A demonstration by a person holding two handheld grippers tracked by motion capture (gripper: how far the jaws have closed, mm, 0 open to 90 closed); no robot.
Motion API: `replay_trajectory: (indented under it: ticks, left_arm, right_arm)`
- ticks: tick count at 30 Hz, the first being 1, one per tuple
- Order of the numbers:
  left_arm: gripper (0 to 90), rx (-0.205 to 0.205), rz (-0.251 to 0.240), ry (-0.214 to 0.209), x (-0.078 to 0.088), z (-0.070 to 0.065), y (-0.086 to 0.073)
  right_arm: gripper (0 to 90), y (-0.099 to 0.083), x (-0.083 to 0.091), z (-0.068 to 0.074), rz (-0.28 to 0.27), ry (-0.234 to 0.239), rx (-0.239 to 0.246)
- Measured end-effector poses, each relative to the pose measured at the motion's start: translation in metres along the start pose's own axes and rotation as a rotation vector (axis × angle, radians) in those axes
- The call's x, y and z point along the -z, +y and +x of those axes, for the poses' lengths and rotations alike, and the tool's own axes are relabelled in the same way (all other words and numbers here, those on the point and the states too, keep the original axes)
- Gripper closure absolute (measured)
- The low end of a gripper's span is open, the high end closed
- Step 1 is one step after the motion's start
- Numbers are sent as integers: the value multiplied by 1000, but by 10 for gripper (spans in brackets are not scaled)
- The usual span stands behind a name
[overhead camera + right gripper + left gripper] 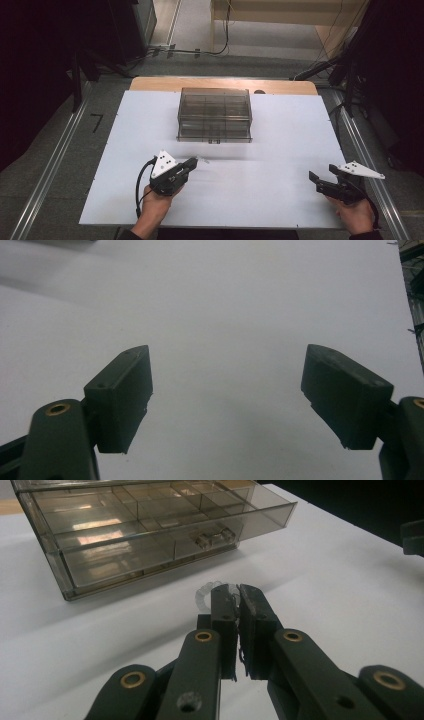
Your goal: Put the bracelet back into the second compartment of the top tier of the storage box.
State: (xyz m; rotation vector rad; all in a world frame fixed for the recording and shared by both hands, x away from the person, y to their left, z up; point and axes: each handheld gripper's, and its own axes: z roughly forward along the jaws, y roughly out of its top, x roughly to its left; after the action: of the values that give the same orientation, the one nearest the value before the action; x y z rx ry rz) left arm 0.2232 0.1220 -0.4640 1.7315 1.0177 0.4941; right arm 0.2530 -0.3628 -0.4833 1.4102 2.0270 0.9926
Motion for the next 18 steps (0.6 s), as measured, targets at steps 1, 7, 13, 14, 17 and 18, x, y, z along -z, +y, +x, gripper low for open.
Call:
replay_trajectory:
  ticks: [1,7,13,14,17,18]
  left_arm:
    - [866,0,-2,2,-1,0,1]
    - [866,-3,-18,-8,-4,-2,6]
    - [866,-4,-42,-18,-6,-3,11]
    - [866,-2,-48,-18,-7,-3,12]
    - [866,0,-59,-20,-8,-3,14]
    - [866,1,-62,-22,-8,-3,14]
  right_arm:
    - [187,0,0,0,0,0,0]
    - [187,0,0,0,1,0,2]
    - [187,0,-1,-1,1,-1,2]
    - [187,0,-1,-1,1,-1,2]
    - [187,0,-1,-1,1,0,2]
    - [187,0,-1,-1,1,0,3]
